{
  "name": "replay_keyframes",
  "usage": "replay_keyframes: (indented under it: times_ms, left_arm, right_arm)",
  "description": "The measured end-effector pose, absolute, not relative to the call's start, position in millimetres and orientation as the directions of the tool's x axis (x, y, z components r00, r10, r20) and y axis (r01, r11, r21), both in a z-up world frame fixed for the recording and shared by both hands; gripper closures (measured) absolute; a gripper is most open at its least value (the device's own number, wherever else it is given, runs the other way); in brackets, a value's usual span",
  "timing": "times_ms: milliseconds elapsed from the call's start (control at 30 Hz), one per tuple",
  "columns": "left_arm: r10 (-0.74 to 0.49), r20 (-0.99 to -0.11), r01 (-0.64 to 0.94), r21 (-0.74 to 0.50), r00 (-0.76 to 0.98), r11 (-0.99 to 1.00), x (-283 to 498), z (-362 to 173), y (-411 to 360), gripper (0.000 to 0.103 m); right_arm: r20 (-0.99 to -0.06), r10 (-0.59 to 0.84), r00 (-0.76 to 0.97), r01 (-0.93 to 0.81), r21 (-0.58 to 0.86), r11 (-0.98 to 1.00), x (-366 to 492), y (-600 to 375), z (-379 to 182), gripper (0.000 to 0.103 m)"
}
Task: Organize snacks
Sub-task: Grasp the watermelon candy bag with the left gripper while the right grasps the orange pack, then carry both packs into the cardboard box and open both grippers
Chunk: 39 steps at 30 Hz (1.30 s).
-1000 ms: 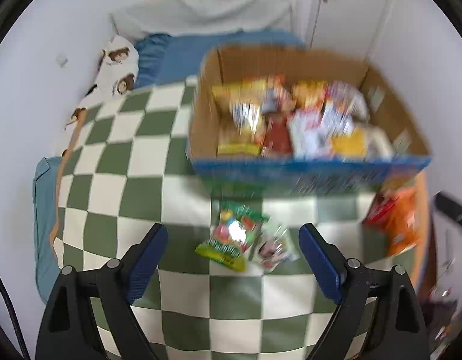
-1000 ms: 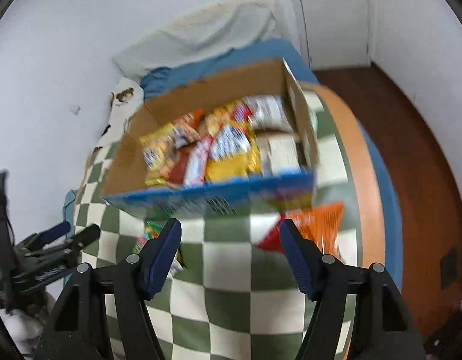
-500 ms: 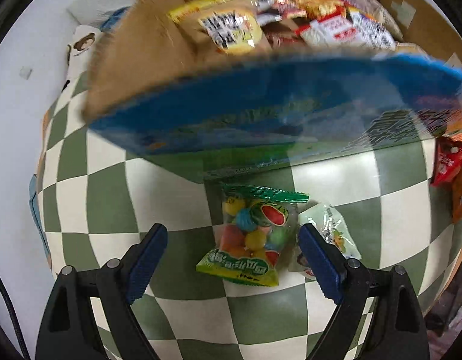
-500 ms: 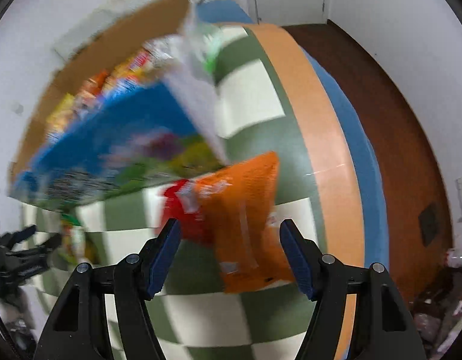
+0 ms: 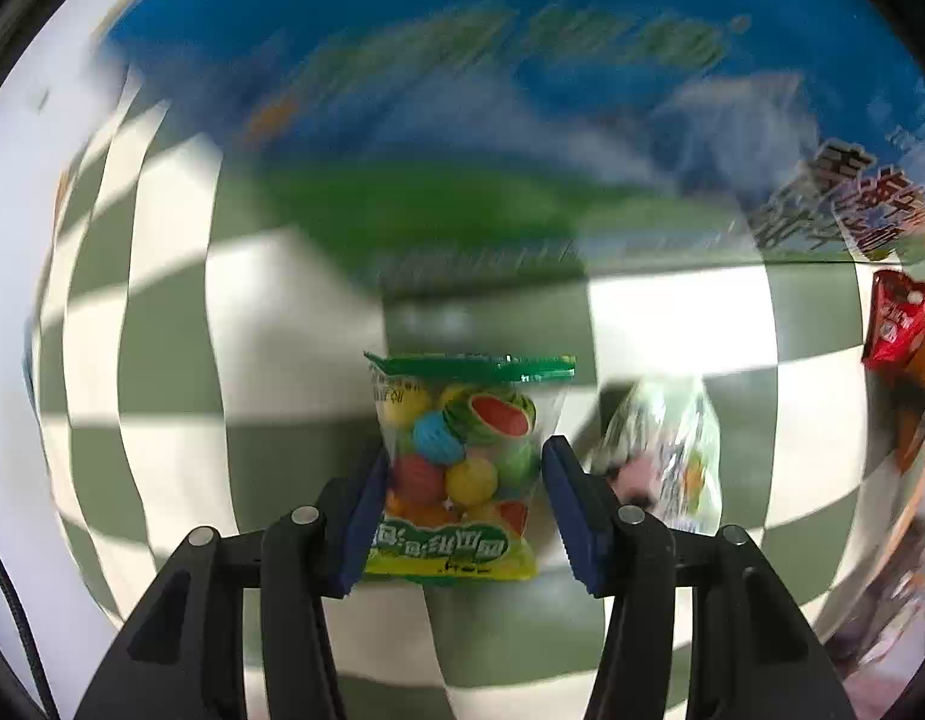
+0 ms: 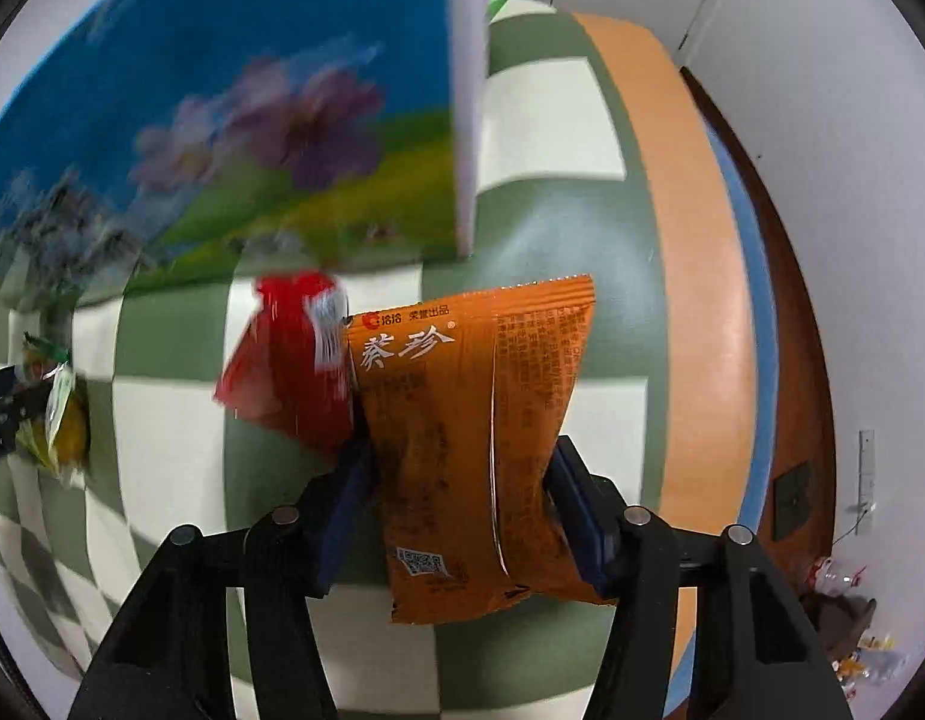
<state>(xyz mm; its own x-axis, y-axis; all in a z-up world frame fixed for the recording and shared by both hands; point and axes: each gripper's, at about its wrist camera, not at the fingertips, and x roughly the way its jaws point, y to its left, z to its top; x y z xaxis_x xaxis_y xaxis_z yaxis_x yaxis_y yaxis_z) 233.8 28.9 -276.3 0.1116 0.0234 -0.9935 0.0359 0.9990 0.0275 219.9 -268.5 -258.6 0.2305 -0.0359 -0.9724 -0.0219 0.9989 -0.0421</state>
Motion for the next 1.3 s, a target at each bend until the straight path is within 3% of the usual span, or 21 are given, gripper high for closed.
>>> replay_keyframes:
  times_ms: [300, 500, 700, 833, 1033, 1300]
  left_arm:
    - [-0.117, -0.993, -0.167, -0.116, 0.003, 0.979, 156, -291, 61, 0.053]
    - [-0.140, -0.989, -0.159, -0.132, -0.041, 0.978, 165, -318, 80, 0.050]
    - [-0.111, -0.994, -0.151, -0.110, 0.001, 0.982, 163, -306, 64, 0.054]
    - [-0.097, -0.994, -0.128, -0.102, 0.042, 0.986, 153, -282, 60, 0.054]
    - [-0.172, -0.975, -0.083, -0.185, 0.140, 0.979, 162, -214, 39, 0.054]
    - [-0.292, -0.915, 0.041, -0.293, 0.277, 0.955, 206, -113, 4, 0.054]
  right_arm:
    - [-0.982, 0.154, 0.110, 0.014, 0.156, 0.988, 160, -254, -277, 0.042]
    - [-0.979, 0.179, 0.100, 0.027, 0.183, 0.983, 157, -250, -286, 0.036]
    - [-0.985, 0.131, 0.114, -0.024, 0.129, 0.991, 155, -237, -293, 0.040]
    - [-0.978, 0.145, 0.147, -0.022, 0.144, 0.989, 154, -229, -287, 0.046]
    - [-0.948, 0.262, 0.181, -0.017, 0.264, 0.964, 142, -232, -259, 0.049]
    - [-0.847, 0.434, 0.307, -0.079, 0.432, 0.899, 168, -223, -164, 0.049]
